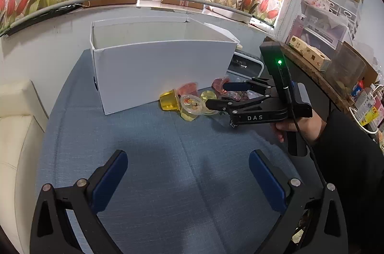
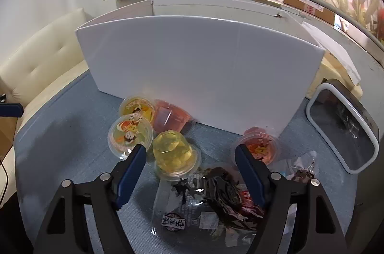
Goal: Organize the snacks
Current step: 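Grasp a yellow jelly cup with the right tool and lift it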
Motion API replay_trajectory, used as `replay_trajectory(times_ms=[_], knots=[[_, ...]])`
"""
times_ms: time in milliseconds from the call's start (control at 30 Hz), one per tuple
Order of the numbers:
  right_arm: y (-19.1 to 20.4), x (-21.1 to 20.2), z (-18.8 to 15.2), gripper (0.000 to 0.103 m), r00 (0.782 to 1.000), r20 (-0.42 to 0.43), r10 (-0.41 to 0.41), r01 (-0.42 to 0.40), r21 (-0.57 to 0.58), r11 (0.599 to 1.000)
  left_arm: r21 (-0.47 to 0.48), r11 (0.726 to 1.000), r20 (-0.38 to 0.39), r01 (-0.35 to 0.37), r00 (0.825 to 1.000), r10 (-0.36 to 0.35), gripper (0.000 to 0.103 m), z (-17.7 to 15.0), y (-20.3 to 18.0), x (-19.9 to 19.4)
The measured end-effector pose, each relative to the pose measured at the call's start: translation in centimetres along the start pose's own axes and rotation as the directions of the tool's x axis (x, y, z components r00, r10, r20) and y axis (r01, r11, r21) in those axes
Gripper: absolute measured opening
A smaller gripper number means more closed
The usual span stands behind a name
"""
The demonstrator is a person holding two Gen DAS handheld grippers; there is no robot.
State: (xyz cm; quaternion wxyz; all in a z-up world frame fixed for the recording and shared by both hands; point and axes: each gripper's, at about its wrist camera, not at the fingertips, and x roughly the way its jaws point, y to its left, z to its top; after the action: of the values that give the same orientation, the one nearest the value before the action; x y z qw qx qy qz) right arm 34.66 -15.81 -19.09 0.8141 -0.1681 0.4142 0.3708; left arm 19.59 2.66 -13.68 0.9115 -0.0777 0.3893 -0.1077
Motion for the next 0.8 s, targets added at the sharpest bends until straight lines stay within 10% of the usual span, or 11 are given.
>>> replay_trajectory(times_ms=[167,267,800], knots=[[-0.2,0.4,0.4,0.076,0.999,0.005,0.051,-0.051,0.015,0.999,0.0,1.0,-0.017,0.0,1.0,0.0,0.103,-0.1,-0.3,0.6],[0.5,2.2,0.3,0.052,0.991,-0.086,0.106,-0.107,-0.007,0.994,0.005,1.0,-0.021,-0.009,1.0,0.009,0.103,-0.2,-0.6,0.7],[4.6,-1.3,-0.5,0.046,0.999,-0.015,0.029,-0.029,-0.047,0.998,-0.038,0.999,-0.045,-0.033,0.999,0.031,0.103,0.7,0.3,3.2]])
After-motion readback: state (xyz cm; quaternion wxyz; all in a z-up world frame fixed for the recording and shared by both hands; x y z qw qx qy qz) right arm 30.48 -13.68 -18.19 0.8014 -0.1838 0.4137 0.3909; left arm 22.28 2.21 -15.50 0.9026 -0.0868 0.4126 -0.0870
